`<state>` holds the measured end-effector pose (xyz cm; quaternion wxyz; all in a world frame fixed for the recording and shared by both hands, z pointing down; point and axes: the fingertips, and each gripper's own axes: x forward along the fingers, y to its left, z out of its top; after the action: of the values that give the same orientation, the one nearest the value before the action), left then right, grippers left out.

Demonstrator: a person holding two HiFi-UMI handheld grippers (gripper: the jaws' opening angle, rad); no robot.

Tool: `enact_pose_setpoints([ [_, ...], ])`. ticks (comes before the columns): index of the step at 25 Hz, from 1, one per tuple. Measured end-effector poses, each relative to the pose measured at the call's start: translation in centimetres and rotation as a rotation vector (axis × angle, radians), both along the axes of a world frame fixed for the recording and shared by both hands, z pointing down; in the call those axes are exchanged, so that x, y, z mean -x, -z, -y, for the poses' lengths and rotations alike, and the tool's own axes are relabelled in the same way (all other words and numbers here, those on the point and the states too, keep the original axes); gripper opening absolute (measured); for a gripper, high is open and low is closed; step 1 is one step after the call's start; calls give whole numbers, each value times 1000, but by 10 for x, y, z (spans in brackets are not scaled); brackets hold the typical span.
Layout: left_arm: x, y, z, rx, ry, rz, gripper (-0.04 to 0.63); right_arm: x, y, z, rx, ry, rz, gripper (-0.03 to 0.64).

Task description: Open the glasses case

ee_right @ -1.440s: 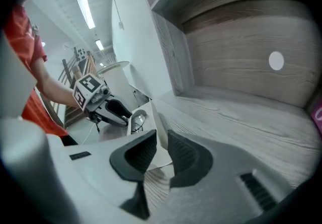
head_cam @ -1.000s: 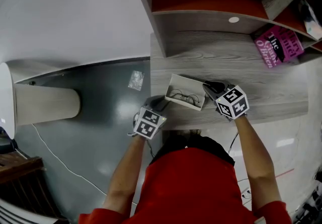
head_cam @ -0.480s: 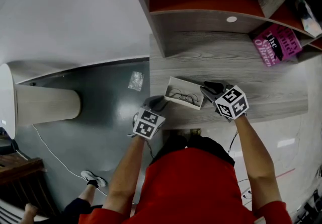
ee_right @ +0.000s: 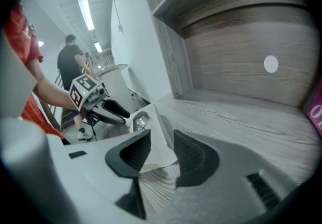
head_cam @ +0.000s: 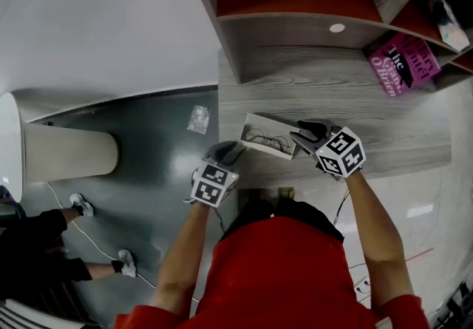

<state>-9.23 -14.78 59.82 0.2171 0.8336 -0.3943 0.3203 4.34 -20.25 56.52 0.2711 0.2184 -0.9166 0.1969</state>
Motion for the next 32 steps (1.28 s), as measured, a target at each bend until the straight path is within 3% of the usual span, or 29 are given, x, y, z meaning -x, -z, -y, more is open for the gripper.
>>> enact_pose_setpoints([
  [6, 5, 35, 5, -78, 43, -24, 109, -1, 27, 4, -74, -4, 26, 150],
  [14, -4, 125, 27, -323, 80, -111, 81, 12, 107, 4, -240, -23, 157, 125],
  [23, -29, 248, 28, -625, 88, -275, 31, 19, 219, -23, -451, -104, 374, 46],
  [32, -53, 316, 1, -773, 51, -392, 11, 8, 271, -50, -596, -198, 481, 6],
])
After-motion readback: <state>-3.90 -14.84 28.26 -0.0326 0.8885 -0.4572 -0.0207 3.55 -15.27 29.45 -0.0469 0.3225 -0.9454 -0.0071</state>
